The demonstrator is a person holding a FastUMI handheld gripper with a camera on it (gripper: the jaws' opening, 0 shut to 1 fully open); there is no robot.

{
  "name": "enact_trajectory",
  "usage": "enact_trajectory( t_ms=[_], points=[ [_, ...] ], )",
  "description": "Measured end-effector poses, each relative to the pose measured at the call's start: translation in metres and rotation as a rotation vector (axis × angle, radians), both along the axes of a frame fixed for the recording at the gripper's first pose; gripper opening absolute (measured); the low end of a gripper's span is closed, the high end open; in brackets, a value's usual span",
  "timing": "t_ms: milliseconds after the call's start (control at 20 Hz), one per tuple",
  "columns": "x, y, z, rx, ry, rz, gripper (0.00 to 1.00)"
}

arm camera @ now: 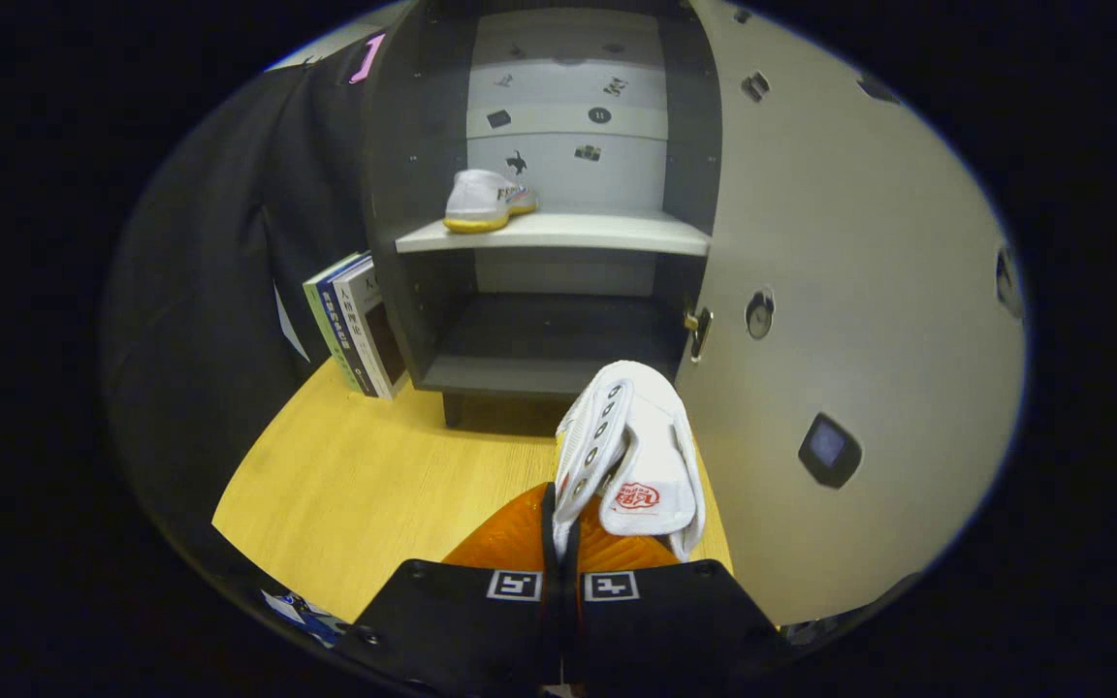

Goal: Open the shoe cabinet door, grab the shoes and put them into the shoe cabinet, then close the shoe cabinet door.

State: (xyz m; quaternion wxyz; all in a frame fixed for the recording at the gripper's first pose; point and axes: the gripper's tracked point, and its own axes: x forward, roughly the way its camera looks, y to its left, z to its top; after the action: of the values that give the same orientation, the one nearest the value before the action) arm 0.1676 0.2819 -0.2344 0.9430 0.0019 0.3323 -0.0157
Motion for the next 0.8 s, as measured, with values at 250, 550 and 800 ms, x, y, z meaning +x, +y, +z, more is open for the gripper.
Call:
enact_trajectory(
  t_ms=[250,550,800],
  points=[
    [0.045,-0.002,0.078,-0.071,-0.127,0.033,0.02],
    [0.129,-0.011,0.146,-0.115,-0.233,0.042,0.02],
    [0.211,-0.028,0.169,-0.199,-0.272,0.065,0.02]
  ],
)
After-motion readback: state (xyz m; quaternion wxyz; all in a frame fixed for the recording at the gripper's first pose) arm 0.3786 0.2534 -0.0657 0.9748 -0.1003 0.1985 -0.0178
